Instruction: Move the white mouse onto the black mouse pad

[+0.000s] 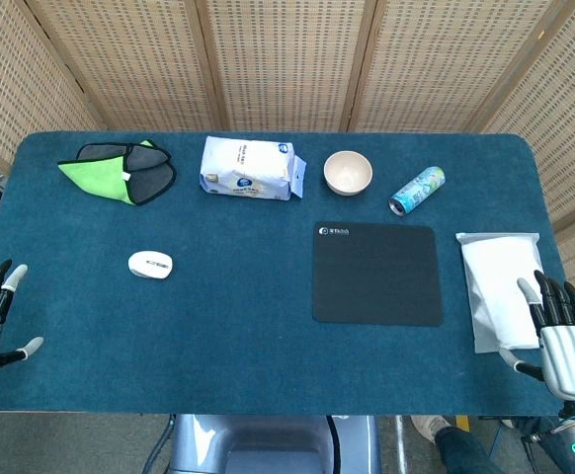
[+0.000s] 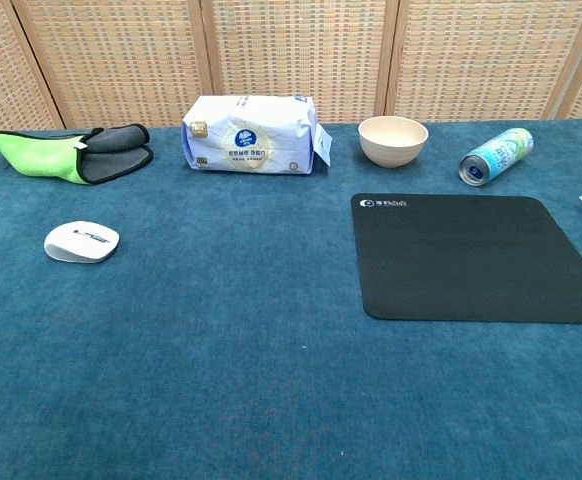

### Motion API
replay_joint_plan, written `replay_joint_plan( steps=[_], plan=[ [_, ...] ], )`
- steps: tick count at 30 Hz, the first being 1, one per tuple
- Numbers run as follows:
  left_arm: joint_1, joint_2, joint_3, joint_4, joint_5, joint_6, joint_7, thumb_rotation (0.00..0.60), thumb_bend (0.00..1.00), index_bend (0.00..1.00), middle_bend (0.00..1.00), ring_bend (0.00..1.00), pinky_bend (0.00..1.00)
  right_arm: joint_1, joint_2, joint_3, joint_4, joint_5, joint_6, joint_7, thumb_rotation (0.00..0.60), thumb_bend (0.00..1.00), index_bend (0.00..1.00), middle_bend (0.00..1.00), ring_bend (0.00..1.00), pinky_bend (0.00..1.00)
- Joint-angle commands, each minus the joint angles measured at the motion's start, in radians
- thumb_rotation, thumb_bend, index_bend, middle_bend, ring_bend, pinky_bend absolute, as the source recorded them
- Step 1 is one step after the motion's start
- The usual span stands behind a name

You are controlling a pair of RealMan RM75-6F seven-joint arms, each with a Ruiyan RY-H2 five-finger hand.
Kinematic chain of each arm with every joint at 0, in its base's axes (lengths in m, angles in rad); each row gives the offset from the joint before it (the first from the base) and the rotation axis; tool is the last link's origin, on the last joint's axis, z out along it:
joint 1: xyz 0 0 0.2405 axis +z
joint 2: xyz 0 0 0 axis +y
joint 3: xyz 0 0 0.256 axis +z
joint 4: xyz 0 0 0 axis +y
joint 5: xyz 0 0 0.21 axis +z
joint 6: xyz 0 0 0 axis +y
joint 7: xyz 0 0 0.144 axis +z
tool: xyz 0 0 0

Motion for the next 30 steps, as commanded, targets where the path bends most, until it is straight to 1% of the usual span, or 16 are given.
replay_joint_plan(
  steps=[1,9,11,13,16,20,26,30],
  plan=[
    [0.0,-0.001,0.0,0.001,0.0,0.0,0.0,0.6,0.0,0.0,0.0,0.0,0.0,0.0,-0.001,0.0,0.0,-0.001,-0.001,-0.002,0.6,0.0,0.0,0.0,0.0,0.0],
    [-0.013,-0.006,-0.006,0.018,-0.005,-0.019,-0.013,0.6,0.0,0.0,0.0,0.0,0.0,0.002,-0.001,0.0,-0.002,0.004,-0.008,-0.004,0.6,0.0,0.0,0.0,0.0,0.0],
    [-0.037,-0.017,-0.018,0.046,0.01,-0.032,-0.04,0.6,0.0,0.0,0.0,0.0,0.0,0.002,-0.002,0.0,-0.004,0.003,-0.008,-0.005,0.6,0.0,0.0,0.0,0.0,0.0],
    [-0.078,-0.038,-0.039,0.098,0.018,-0.068,-0.096,0.6,0.0,0.0,0.0,0.0,0.0,0.004,-0.005,-0.001,-0.004,0.002,-0.011,-0.01,0.6,0.0,0.0,0.0,0.0,0.0],
    [-0.157,-0.069,-0.068,0.164,0.001,-0.172,-0.178,0.6,0.0,0.0,0.0,0.0,0.0,0.006,-0.009,0.0,0.003,0.016,-0.025,-0.024,0.6,0.0,0.0,0.0,0.0,0.0],
    [-0.27,-0.111,-0.084,0.276,0.007,-0.315,-0.199,0.6,0.0,0.0,0.0,0.0,0.0,0.013,-0.014,0.013,0.012,0.055,-0.05,-0.028,0.6,0.0,0.0,0.0,0.0,0.0],
    [-0.416,-0.197,-0.08,0.448,-0.002,-0.529,-0.235,0.6,0.0,0.0,0.0,0.0,0.0,0.025,-0.021,0.034,0.037,0.118,-0.092,-0.033,0.6,0.0,0.0,0.0,0.0,0.0],
    [-0.481,-0.265,-0.077,0.556,-0.013,-0.62,-0.263,0.6,0.0,0.0,0.0,0.0,0.0,0.027,-0.02,0.047,0.047,0.148,-0.105,-0.024,0.6,0.0,0.0,0.0,0.0,0.0]
  ],
)
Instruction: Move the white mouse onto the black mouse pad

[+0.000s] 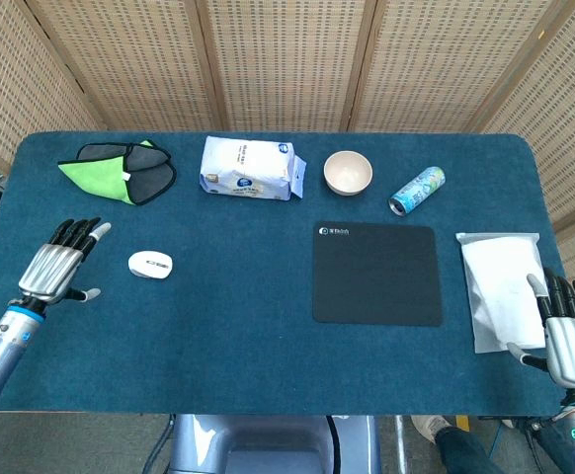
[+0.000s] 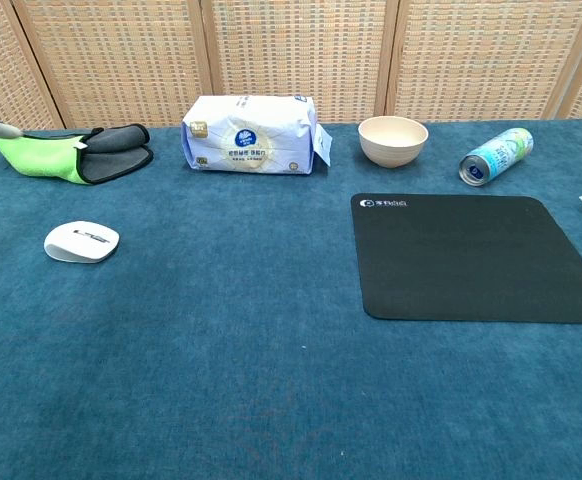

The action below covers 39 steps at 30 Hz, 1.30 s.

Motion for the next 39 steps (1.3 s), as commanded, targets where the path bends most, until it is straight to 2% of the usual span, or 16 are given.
replay_joint_plan(
  steps=[1,11,17,19,21,23,25,27,31,34,37,39],
  plan=[
    [-0.094,-0.094,0.003,0.133,-0.007,-0.108,-0.047,0.6,0.0,0.0,0.0,0.0,0.0,0.003,0.001,0.011,0.009,0.022,-0.012,0.008,0.6,0.0,0.0,0.0,0.0,0.0],
    [-0.197,-0.255,0.058,0.375,0.046,-0.194,-0.156,0.6,0.0,0.0,0.0,0.0,0.0,0.011,0.002,0.029,0.031,0.069,-0.04,0.024,0.6,0.0,0.0,0.0,0.0,0.0],
    [-0.233,-0.324,0.084,0.461,0.06,-0.219,-0.183,0.6,0.0,0.01,0.01,0.0,0.09,0.01,0.003,0.035,0.038,0.085,-0.044,0.034,0.6,0.0,0.0,0.0,0.0,0.0],
    [-0.244,-0.345,0.088,0.484,0.059,-0.229,-0.19,0.6,0.0,0.06,0.08,0.06,0.18,0.01,0.003,0.037,0.041,0.091,-0.047,0.036,0.6,0.0,0.0,0.0,0.0,0.0],
    [-0.251,-0.363,0.089,0.508,0.057,-0.231,-0.192,0.6,0.0,0.19,0.2,0.17,0.27,0.011,0.003,0.038,0.044,0.095,-0.05,0.037,0.6,0.0,0.0,0.0,0.0,0.0],
    [-0.258,-0.377,0.093,0.529,0.054,-0.243,-0.185,0.6,0.0,0.3,0.3,0.25,0.32,0.012,0.003,0.039,0.046,0.097,-0.052,0.04,0.6,0.0,0.0,0.0,0.0,0.0],
    [-0.263,-0.386,0.098,0.541,0.053,-0.248,-0.18,0.6,0.04,0.4,0.41,0.35,0.37,0.012,0.003,0.039,0.048,0.098,-0.053,0.042,0.6,0.0,0.0,0.0,0.0,0.0],
    [-0.264,-0.393,0.102,0.55,0.054,-0.239,-0.171,0.6,0.09,0.46,0.47,0.4,0.39,0.012,0.004,0.04,0.049,0.101,-0.055,0.046,0.6,0.0,0.0,0.0,0.0,0.0],
    [-0.265,-0.38,0.1,0.522,0.053,-0.199,-0.157,0.6,0.13,0.53,0.53,0.44,0.42,0.011,0.008,0.041,0.047,0.106,-0.059,0.057,0.6,0.0,0.0,0.0,0.0,0.0],
    [-0.269,-0.356,0.092,0.473,0.044,-0.185,-0.143,0.6,0.15,0.54,0.54,0.45,0.42,0.011,0.012,0.042,0.044,0.11,-0.062,0.064,0.6,0.0,0.0,0.0,0.0,0.0],
    [-0.279,-0.32,0.074,0.396,0.026,-0.185,-0.116,0.6,0.15,0.54,0.54,0.45,0.42,0.011,0.016,0.044,0.042,0.114,-0.066,0.07,0.6,0.0,0.0,0.0,0.0,0.0],
    [-0.297,-0.286,0.044,0.309,0.002,-0.185,-0.087,0.6,0.15,0.54,0.54,0.45,0.42,0.012,0.018,0.044,0.041,0.115,-0.068,0.075,0.6,0.0,0.0,0.0,0.0,0.0]
  ],
)
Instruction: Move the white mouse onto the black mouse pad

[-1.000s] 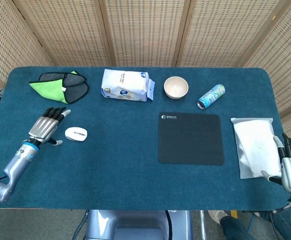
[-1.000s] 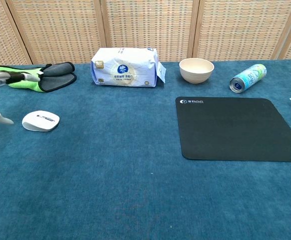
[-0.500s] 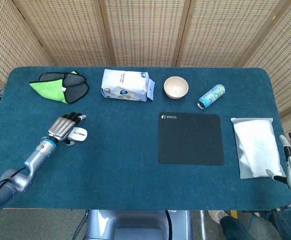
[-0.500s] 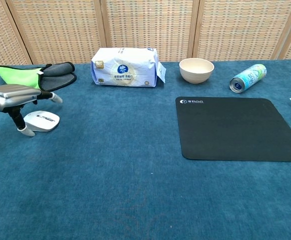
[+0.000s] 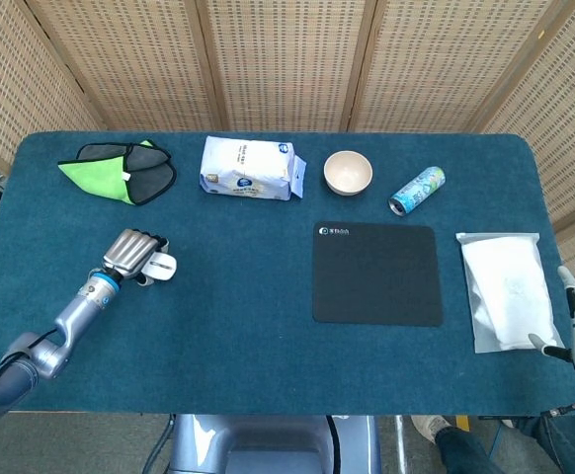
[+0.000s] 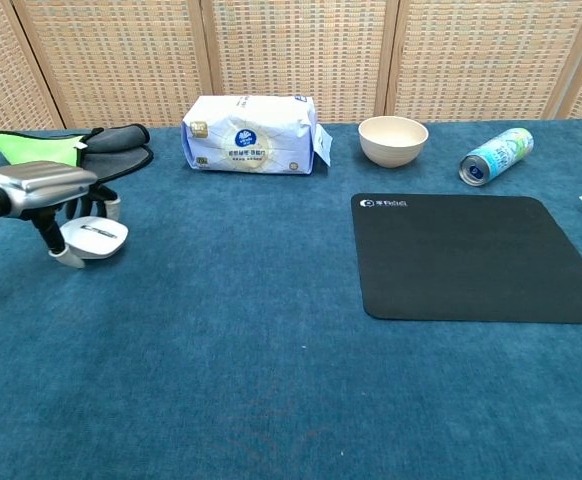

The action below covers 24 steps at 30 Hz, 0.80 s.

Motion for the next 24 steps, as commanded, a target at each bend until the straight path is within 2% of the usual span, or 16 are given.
replay_joint_plan(
  steps=[1,6,10,15,24],
  plan=[
    [-0.033,0.069,-0.057,-0.163,-0.051,-0.001,0.069,0.6,0.16,0.54,0.54,0.45,0.42,0.0,0.003,0.0,-0.001,0.001,-0.002,0.005,0.6,0.0,0.0,0.0,0.0,0.0],
    [-0.081,0.103,-0.12,-0.301,-0.129,-0.05,0.203,0.6,0.17,0.54,0.54,0.45,0.42,0.001,0.007,-0.001,-0.003,0.001,-0.007,0.015,0.6,0.0,0.0,0.0,0.0,0.0],
    [-0.167,0.052,-0.197,-0.358,-0.248,-0.113,0.382,0.6,0.17,0.54,0.54,0.45,0.42,0.002,0.014,0.001,-0.004,0.006,-0.015,0.031,0.6,0.0,0.0,0.0,0.0,0.0],
    [-0.267,-0.062,-0.238,-0.31,-0.392,-0.176,0.55,0.6,0.18,0.54,0.54,0.45,0.42,-0.001,0.024,0.005,-0.005,0.017,-0.02,0.049,0.6,0.0,0.0,0.0,0.0,0.0],
    [-0.383,-0.202,-0.259,-0.185,-0.547,-0.236,0.669,0.6,0.18,0.54,0.54,0.45,0.42,-0.004,0.039,0.012,-0.005,0.037,-0.033,0.079,0.6,0.0,0.0,0.0,0.0,0.0]
  ],
)
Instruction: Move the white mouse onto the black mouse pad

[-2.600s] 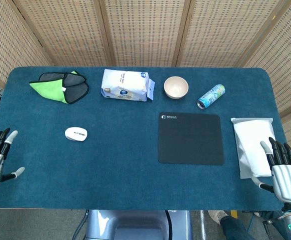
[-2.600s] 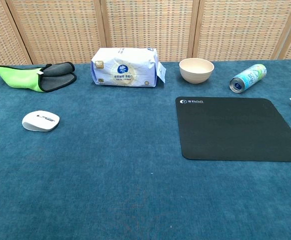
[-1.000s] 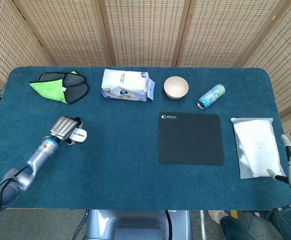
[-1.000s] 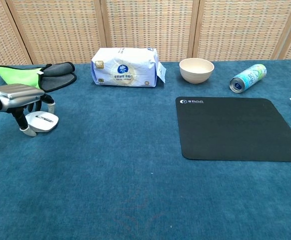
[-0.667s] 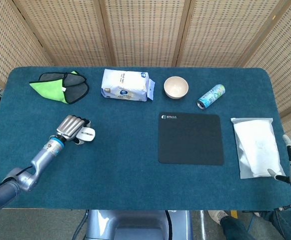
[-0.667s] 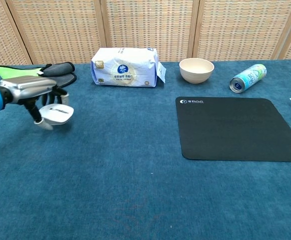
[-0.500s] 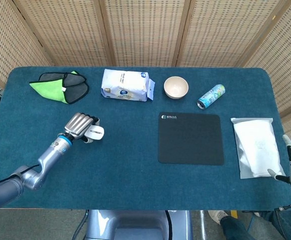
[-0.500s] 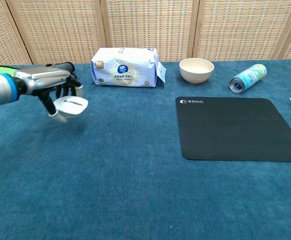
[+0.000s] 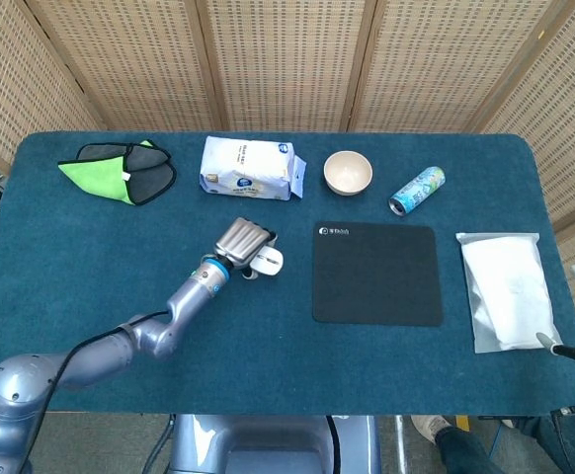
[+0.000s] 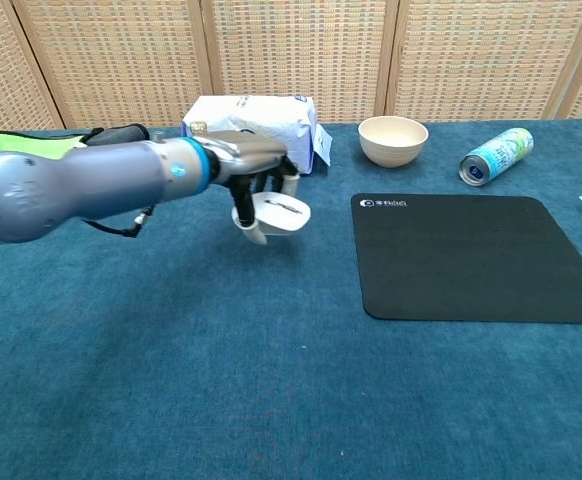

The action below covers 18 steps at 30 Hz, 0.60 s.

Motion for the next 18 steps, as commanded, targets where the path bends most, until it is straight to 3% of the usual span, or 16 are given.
replay_joint_plan(
  steps=[1,5,6,7,9,10,14,18],
  plan=[
    [-0.04,-0.039,-0.008,0.035,-0.061,-0.025,0.046,0.6,0.18,0.54,0.54,0.45,0.42,-0.002,0.005,0.003,0.0,0.006,-0.003,0.009,0.6,0.0,0.0,0.0,0.0,0.0],
    [-0.054,-0.051,0.002,0.045,-0.124,-0.025,0.093,0.6,0.15,0.53,0.47,0.42,0.42,-0.002,0.009,0.003,0.0,0.008,-0.007,0.02,0.6,0.0,0.0,0.0,0.0,0.0],
    [-0.056,-0.05,0.007,0.045,-0.143,-0.028,0.107,0.6,0.12,0.47,0.37,0.35,0.4,-0.002,0.01,0.003,0.0,0.008,-0.008,0.022,0.6,0.0,0.0,0.0,0.0,0.0],
    [-0.058,-0.049,0.012,0.043,-0.164,-0.032,0.12,0.6,0.07,0.34,0.22,0.23,0.35,-0.002,0.01,0.003,-0.001,0.007,-0.009,0.024,0.6,0.0,0.0,0.0,0.0,0.0],
    [-0.06,-0.042,0.021,0.03,-0.206,-0.039,0.139,0.6,0.02,0.11,0.05,0.06,0.24,-0.002,0.011,0.002,-0.002,0.005,-0.008,0.024,0.6,0.0,0.0,0.0,0.0,0.0],
    [-0.059,-0.035,0.024,0.019,-0.226,-0.041,0.144,0.6,0.01,0.04,0.01,0.02,0.19,-0.002,0.012,0.001,-0.003,0.003,-0.007,0.024,0.6,0.0,0.0,0.0,0.0,0.0],
    [-0.044,0.007,0.026,-0.055,-0.264,-0.026,0.13,0.6,0.0,0.0,0.0,0.0,0.12,-0.002,0.012,0.001,-0.005,0.003,-0.006,0.023,0.6,0.0,0.0,0.0,0.0,0.0],
    [0.003,0.08,0.018,-0.174,-0.219,0.036,0.067,0.6,0.0,0.0,0.0,0.0,0.08,-0.003,0.012,0.0,-0.007,0.0,-0.002,0.019,0.6,0.0,0.0,0.0,0.0,0.0]
  ],
)
